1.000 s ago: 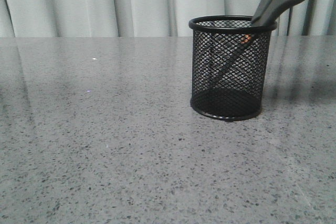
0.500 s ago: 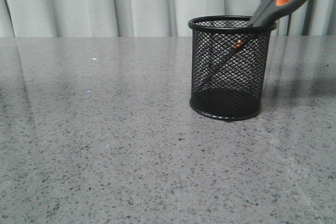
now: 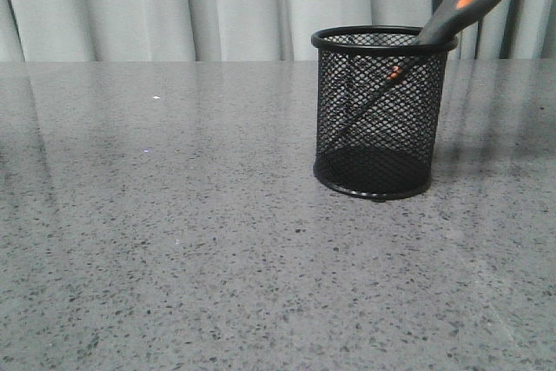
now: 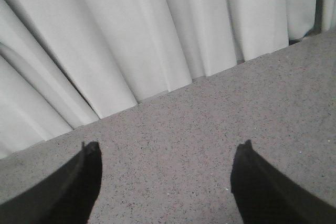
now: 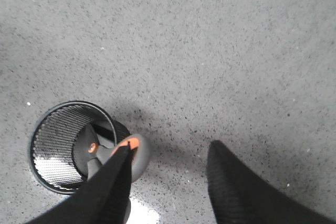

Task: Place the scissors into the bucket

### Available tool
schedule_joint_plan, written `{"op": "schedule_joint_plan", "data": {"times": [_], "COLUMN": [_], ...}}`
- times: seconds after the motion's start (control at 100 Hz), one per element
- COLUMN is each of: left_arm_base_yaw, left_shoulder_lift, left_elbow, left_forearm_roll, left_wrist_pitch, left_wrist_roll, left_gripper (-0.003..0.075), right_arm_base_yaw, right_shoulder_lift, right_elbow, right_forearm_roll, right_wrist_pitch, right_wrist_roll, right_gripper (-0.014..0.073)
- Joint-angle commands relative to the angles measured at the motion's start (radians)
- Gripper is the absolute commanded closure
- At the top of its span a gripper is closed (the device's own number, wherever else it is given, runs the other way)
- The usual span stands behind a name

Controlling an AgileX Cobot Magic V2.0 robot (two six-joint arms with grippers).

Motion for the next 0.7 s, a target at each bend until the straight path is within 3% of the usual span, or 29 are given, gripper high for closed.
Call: {"op": "schedule_joint_plan", "data": {"times": [0.0, 0.18, 0.26, 0.47, 0.57, 0.69], "left_arm_base_yaw": [0.004, 0.004, 0.004, 0.004, 0.004, 0.004], "left_shoulder_lift": [-0.003, -0.002, -0.002, -0.038, -0.092, -0.204], "left_elbow": [-0.025, -0.025, -0.023, 0.09, 0.191, 0.39], "left_forearm_roll": [0.005, 0.016, 0.016, 0.016, -0.007, -0.03], "left_wrist_pitch": [-0.072, -0.076, -0.076, -0.149, -0.229, -0.419], "left_wrist_roll": [0.005, 0.005, 0.005, 0.007, 0.006, 0.006], "left_gripper": [0.0249, 0.0255, 0.0336, 0.074, 0.0741, 0.0741], "right_arm_base_yaw": [-0.002, -0.002, -0.002, -0.002, -0.002, -0.002], "right_shoulder_lift": [-0.063, -0.136, -0.17, -0.283, -0.359, -0.479], "right_elbow": [-0.036, -0.036, -0.029, 0.125, 0.248, 0.433], "right_forearm_roll": [0.023, 0.093, 0.108, 0.134, 0.134, 0.134], "right_wrist_pitch": [-0.066, -0.164, -0.225, -0.424, -0.546, -0.721], "right_wrist_roll": [0.001, 0.001, 0.001, 0.001, -0.022, -0.053], "right_gripper": [0.0324, 0.0545, 0.0671, 0.0657, 0.0658, 0.0658]}}
